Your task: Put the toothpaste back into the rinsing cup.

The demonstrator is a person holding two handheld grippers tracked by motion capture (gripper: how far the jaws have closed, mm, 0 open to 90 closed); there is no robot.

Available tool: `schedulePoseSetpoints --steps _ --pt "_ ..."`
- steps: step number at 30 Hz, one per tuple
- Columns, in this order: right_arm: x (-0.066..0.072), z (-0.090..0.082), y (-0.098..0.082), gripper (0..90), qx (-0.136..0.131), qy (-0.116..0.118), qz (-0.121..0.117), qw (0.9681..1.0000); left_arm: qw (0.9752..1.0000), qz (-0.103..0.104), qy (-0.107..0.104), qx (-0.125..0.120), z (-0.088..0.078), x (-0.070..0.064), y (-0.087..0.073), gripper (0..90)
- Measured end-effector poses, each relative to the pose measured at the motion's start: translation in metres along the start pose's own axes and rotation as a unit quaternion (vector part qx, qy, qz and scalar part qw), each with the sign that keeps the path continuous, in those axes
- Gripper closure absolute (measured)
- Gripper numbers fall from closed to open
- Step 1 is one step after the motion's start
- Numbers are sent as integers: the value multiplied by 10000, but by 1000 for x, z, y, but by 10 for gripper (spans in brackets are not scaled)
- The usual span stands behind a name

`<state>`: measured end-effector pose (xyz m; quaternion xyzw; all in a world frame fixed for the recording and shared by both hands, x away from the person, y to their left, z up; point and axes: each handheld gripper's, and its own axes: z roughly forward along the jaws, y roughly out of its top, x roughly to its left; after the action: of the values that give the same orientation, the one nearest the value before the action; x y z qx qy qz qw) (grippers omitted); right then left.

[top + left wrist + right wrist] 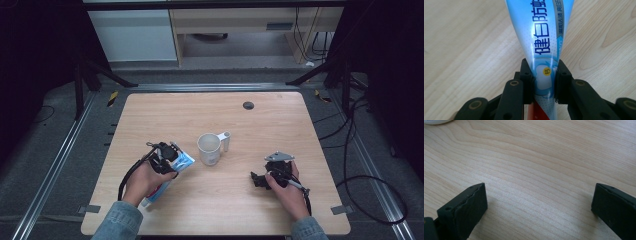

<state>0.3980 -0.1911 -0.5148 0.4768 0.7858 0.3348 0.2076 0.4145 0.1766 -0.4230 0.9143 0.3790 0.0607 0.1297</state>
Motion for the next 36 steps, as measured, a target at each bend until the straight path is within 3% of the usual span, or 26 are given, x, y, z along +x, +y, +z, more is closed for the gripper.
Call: schedulePoseSetpoints --steps 6,10,19,36 --pt "0 0 0 5 -1 7 9 10000 9998 5 100 -162 -20 3 8 728" --pt "0 0 0 5 0 -1 1 10000 9997 54 199 -147 -27 4 14 728" --pt "0 0 0 5 2 11 -6 10000 9992 106 334 -173 -32 5 21 727" --pt "0 0 0 6 2 27 -43 10000 9979 12 370 -532 -43 8 40 727"
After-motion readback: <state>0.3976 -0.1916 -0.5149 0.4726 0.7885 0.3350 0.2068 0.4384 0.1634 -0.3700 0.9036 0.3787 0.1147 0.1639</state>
